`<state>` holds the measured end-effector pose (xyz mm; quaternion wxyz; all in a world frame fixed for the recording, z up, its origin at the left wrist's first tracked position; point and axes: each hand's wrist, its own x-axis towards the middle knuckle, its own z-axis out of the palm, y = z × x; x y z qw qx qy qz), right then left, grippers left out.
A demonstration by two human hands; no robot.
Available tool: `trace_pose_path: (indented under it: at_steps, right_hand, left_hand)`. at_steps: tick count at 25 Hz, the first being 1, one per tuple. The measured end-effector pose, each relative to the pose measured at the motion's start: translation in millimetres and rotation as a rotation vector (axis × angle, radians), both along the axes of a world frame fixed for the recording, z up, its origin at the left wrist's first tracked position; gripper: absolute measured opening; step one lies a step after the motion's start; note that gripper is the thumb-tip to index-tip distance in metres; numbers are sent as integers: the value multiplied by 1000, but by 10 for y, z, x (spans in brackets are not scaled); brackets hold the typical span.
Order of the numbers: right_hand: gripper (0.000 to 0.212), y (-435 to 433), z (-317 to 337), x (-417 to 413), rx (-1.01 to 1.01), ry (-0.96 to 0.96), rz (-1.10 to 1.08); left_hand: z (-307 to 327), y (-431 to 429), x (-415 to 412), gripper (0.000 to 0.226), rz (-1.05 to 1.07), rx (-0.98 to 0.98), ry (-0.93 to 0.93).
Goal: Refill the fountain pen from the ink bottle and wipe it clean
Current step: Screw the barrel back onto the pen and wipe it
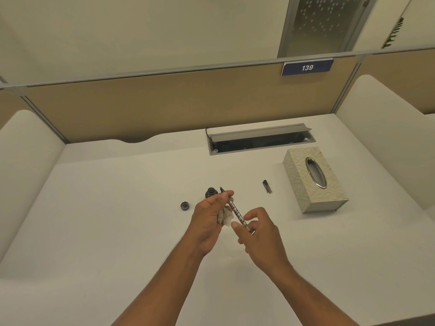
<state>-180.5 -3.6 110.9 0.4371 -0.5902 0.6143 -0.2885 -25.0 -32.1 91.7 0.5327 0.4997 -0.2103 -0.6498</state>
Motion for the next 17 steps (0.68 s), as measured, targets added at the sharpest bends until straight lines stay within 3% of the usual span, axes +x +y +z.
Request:
trace_pose_path:
  at_steps: [3,11,17]
  right_hand:
    - [20,-11,-21,12,-7,15,19]
    - [22,-37,-21,16,-16,59,54]
    - [31,-85,23,8,216,-76,155]
  left_hand:
    - [-15,-19,11,29,-4,-13,12]
    - [11,-44,9,22,-2,-5,31]
    - [-23,-85,47,27,-57,16,39]
